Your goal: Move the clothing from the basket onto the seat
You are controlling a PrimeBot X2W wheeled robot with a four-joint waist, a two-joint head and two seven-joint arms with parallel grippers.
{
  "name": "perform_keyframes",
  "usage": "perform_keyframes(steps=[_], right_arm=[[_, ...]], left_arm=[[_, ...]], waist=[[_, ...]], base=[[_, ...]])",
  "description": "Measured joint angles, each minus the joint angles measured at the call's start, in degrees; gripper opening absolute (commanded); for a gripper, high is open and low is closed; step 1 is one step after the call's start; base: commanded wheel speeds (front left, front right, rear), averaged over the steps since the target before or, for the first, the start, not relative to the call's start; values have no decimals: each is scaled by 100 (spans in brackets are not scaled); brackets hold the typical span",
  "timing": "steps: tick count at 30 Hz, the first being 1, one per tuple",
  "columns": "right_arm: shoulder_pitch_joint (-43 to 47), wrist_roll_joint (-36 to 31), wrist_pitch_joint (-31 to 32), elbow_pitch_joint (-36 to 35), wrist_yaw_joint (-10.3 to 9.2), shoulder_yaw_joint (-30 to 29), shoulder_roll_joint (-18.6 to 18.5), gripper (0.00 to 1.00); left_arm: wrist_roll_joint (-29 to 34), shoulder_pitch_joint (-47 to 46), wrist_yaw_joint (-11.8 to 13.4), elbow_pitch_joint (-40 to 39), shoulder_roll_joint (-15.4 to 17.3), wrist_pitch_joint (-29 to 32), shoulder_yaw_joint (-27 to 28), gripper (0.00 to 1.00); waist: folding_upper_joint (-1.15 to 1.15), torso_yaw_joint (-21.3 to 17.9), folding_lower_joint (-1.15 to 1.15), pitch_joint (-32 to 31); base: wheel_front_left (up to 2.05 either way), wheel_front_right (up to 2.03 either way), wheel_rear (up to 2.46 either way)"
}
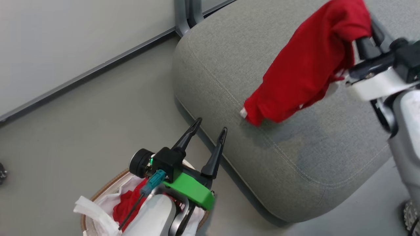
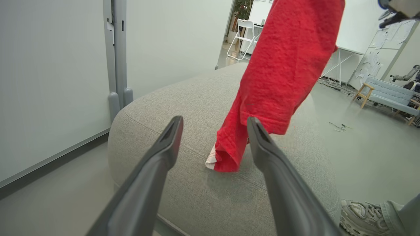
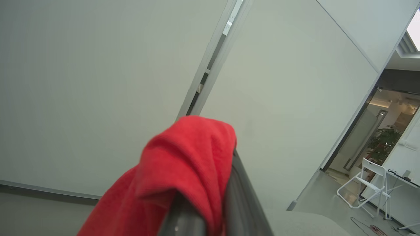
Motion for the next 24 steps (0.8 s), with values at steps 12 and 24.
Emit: perform_keyframes(steps=[12,24], right_arm=[[-2565,-509,142,1425,0,-466,-1143,0],[-3407,-595,114,3062,1,-1256,-1029,0]], left_arm=[[-71,-958,-32,-192,275,0,-945,100],[-321,-1453,-33,-326,533,1,-1558,100]], waist=[[0,358,0,1152],[0,998,1,2218]], base=[[0,0,0],[0,0,0]])
